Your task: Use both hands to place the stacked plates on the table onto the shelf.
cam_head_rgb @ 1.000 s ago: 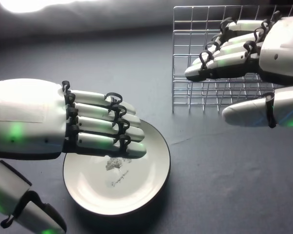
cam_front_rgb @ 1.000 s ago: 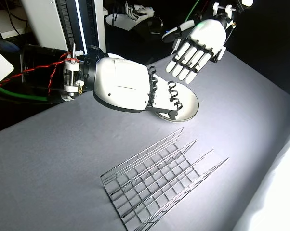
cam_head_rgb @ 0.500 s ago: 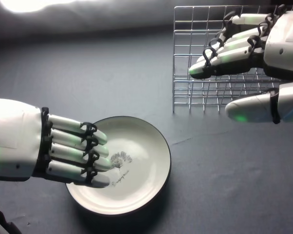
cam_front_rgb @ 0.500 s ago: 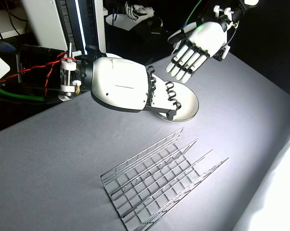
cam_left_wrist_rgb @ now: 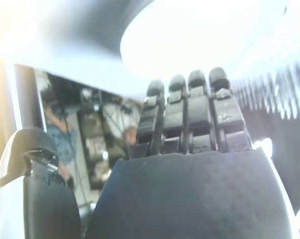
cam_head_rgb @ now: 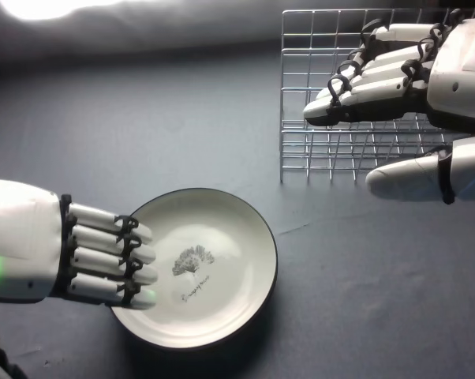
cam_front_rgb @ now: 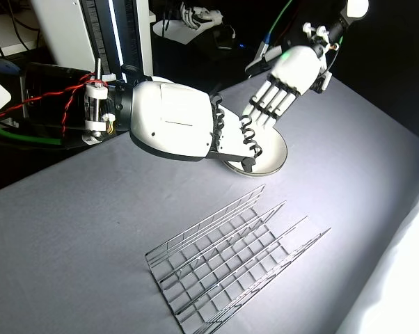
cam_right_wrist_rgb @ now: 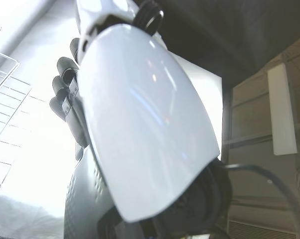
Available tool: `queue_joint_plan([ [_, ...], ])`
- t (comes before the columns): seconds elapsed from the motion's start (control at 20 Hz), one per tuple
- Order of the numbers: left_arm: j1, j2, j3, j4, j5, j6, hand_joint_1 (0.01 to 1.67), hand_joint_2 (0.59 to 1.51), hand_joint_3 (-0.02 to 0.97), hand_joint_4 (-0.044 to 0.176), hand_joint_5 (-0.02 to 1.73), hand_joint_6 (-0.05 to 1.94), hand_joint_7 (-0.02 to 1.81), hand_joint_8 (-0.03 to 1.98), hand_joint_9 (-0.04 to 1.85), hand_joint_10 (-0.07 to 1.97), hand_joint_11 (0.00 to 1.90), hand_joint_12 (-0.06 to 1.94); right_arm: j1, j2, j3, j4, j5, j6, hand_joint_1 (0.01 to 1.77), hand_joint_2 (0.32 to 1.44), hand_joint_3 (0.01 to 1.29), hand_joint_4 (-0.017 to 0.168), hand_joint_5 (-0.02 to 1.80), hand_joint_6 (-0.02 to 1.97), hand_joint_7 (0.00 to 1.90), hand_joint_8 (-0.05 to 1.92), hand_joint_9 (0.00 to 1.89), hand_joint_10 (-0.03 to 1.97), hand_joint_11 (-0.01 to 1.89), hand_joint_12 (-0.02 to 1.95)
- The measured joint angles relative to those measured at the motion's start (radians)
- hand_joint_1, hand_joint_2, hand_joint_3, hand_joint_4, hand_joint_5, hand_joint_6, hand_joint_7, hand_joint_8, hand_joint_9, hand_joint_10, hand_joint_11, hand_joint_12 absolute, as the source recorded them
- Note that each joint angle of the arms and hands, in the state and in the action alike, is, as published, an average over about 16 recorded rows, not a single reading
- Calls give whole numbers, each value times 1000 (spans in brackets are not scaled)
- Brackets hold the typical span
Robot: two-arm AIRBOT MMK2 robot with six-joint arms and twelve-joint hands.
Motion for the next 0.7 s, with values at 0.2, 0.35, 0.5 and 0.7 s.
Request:
queue_joint_plan([
  [0.2, 37, -12, 11, -5, 26, 25, 19, 1025, 11, 0, 104, 3, 94, -7, 80, -6, 19, 129, 0, 0, 0, -11, 8, -2, 18, 1311, 14, 0, 348, 27, 383, 22, 370, 29, 21, 901],
  [0.35, 61, -20, 18, -9, 39, 41, 19, 1028, 11, -1, 97, 2, 88, -7, 76, -6, 18, 112, 0, 0, 0, -18, 14, -4, 18, 1311, 14, 0, 353, 27, 383, 22, 373, 28, 21, 905],
  [0.5, 80, -28, 24, -15, 50, 54, 19, 1029, 11, -1, 86, -2, 81, -8, 72, -6, 19, 96, 0, 0, 1, -28, 23, -6, 18, 1311, 15, 0, 354, 27, 384, 22, 374, 28, 21, 902],
  [0.7, 101, -42, 34, -22, 70, 67, 19, 1031, 12, -2, 74, -8, 76, -7, 68, -6, 20, 83, -5, -3, 13, -58, 52, -10, 18, 1311, 15, 2, 358, 27, 388, 22, 376, 28, 22, 900],
])
